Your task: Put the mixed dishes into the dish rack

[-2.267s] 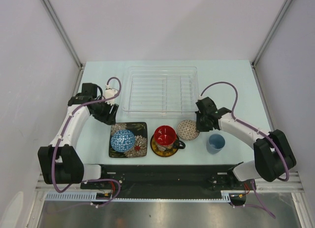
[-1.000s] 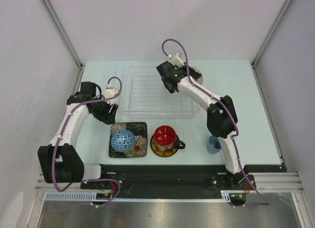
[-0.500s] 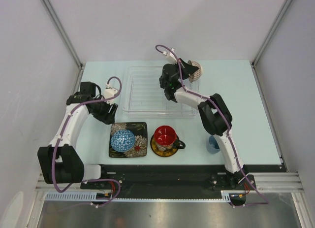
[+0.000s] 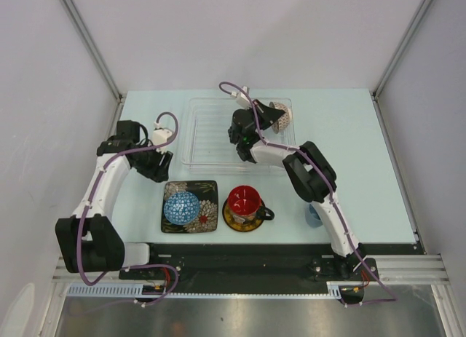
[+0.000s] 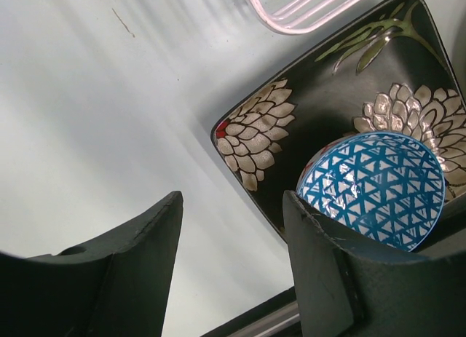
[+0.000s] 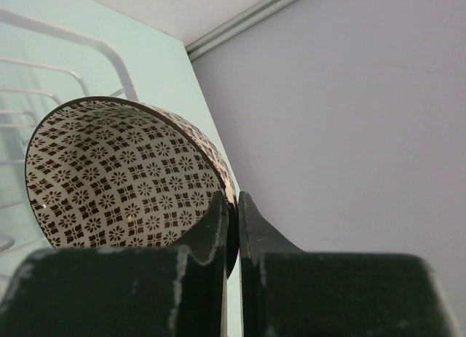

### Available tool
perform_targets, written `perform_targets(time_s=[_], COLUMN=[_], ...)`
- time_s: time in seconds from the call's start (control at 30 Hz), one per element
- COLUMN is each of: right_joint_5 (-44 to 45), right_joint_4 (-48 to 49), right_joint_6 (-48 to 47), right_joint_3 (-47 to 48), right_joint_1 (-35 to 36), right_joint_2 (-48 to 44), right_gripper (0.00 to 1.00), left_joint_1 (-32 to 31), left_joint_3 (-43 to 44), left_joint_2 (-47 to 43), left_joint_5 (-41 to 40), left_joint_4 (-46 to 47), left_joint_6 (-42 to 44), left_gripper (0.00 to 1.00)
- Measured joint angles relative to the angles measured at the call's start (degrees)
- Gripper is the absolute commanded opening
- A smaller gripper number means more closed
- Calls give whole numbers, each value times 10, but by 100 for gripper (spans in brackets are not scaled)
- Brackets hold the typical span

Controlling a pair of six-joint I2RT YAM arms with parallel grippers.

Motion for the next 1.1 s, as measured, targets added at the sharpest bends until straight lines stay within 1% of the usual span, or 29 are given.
perform_targets(time_s=[0.43, 0.57, 0.67, 0.7, 0.73, 0.77, 0.83, 0.87, 0.93, 0.97, 1.07, 1.1], right_joint_5=[-3, -3, -2, -2, -1, 0, 2, 3, 4, 4, 4, 4], right_joint_4=[27, 59, 84, 88, 96, 102, 118, 124, 136, 141, 160, 164], right_joint_6=[-17, -47, -68, -78, -86, -90, -106, -113, -123, -131, -149, -154], right_joint_3=[9, 35, 50, 56, 59, 60, 63, 64, 64, 64, 65, 65], right_joint_1=[-13, -13, -14, -14, -15, -16, -17, -18, -18, -18, -17, -15], right_joint_2=[55, 80, 101, 107, 110, 112, 115, 116, 119, 119, 118, 117], right_gripper=[0, 4, 13, 23, 29, 37, 43, 53, 63, 73, 84, 85], left_joint_1=[3, 4, 4, 4, 4, 4, 4, 5, 6, 6, 7, 7], left_joint_3=[0, 0, 0, 0, 0, 0, 0, 0, 0, 0, 0, 0], left_joint_2=[0, 0, 0, 0, 0, 0, 0, 0, 0, 0, 0, 0], left_joint_5=[0, 0, 0, 0, 0, 0, 0, 0, 0, -1, -1, -2], left_joint_4=[9, 9, 9, 9, 8, 8, 7, 7, 7, 7, 7, 7], left_joint_6=[-6, -8, -8, -8, -8, -8, -9, -9, -10, -11, -12, -12], left_gripper=[62, 62, 62, 62, 62, 63, 64, 64, 64, 64, 64, 64])
